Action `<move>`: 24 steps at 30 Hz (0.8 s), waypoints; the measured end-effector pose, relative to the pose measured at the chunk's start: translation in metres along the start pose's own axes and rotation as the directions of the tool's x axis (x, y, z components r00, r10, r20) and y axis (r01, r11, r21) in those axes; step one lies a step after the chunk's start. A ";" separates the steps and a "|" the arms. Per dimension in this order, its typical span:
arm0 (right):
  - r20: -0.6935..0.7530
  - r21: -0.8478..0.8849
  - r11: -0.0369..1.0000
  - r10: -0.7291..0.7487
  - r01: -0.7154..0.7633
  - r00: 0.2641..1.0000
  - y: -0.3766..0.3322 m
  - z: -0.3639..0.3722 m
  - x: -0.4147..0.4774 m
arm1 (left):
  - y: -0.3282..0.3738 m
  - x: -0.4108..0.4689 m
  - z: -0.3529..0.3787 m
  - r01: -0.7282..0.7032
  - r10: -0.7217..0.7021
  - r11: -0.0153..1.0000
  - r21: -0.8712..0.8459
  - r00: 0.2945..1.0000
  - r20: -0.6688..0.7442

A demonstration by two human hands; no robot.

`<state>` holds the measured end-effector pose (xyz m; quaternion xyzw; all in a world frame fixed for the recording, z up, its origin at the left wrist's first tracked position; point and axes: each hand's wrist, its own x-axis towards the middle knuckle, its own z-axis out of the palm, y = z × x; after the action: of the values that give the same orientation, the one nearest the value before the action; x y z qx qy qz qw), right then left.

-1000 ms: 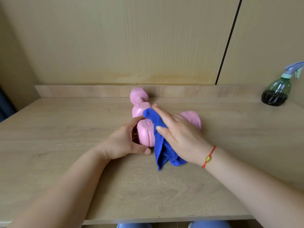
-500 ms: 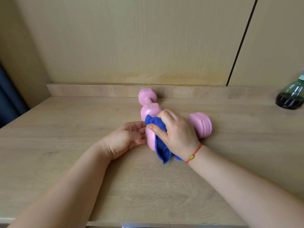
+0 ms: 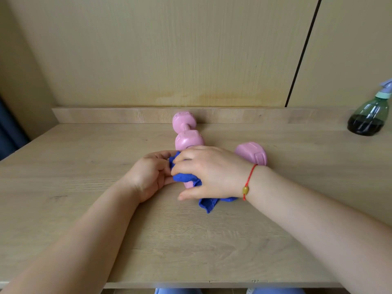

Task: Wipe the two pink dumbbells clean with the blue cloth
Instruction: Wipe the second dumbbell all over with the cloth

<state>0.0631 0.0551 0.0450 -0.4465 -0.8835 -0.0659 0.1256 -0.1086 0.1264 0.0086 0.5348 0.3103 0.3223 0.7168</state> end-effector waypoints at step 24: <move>-0.508 0.034 0.994 -0.072 0.104 0.858 -0.015 -0.022 -0.060 | -0.012 -0.003 0.008 -0.204 0.236 0.943 0.265 0.967 -0.096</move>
<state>0.0889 -0.0054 0.0495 -0.3687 -0.8407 -0.1596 0.3632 -0.1022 0.1168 -0.0006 0.6315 0.3319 0.3916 0.5811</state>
